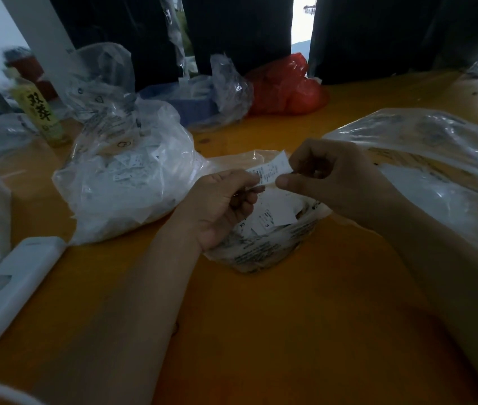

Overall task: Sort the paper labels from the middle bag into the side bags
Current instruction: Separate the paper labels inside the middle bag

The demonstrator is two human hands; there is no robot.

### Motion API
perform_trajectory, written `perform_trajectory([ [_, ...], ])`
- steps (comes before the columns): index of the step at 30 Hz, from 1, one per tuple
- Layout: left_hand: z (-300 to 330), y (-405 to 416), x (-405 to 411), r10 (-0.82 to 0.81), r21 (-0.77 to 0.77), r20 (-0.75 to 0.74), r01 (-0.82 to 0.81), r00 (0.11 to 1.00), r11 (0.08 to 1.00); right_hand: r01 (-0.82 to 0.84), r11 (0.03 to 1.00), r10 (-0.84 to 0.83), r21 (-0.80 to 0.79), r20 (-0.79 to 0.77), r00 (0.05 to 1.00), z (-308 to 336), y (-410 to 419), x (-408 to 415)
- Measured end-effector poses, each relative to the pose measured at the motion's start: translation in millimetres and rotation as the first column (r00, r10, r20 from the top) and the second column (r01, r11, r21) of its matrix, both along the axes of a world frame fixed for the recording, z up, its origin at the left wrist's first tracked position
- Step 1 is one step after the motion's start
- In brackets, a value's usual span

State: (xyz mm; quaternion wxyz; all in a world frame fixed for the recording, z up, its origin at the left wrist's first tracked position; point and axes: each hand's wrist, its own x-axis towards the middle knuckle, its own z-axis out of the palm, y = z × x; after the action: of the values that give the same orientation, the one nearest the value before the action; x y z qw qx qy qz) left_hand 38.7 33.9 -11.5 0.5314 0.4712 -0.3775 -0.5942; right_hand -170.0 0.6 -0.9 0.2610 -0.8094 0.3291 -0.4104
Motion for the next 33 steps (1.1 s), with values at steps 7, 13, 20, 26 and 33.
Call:
perform_trajectory([
  [7,2.2,3.2,6.6,-0.136,0.107,-0.165,0.154,0.977,0.982,-0.072,0.986,0.071,-0.147,-0.008,0.997,3.0,5.6,4.0],
  [13,1.3,3.2,7.0,-0.183,0.148,-0.223,0.219,0.957,0.964,-0.028,0.973,0.018,-0.228,-0.043,0.999,0.4,5.6,9.0],
  [20,0.8,2.2,10.0,-0.176,0.147,-0.270,0.221,0.947,0.964,-0.077,0.983,0.079,-0.170,0.006,0.997,3.5,7.5,5.2],
  [26,11.1,4.2,16.2,-0.081,0.003,-0.204,0.083,0.976,0.997,0.073,0.997,-0.071,-0.005,0.210,0.975,8.2,1.9,-1.4],
  [33,5.8,4.6,9.2,0.169,-0.348,0.464,0.003,0.870,0.938,0.055,0.979,-0.070,0.194,0.067,0.995,-3.9,-2.2,5.1],
])
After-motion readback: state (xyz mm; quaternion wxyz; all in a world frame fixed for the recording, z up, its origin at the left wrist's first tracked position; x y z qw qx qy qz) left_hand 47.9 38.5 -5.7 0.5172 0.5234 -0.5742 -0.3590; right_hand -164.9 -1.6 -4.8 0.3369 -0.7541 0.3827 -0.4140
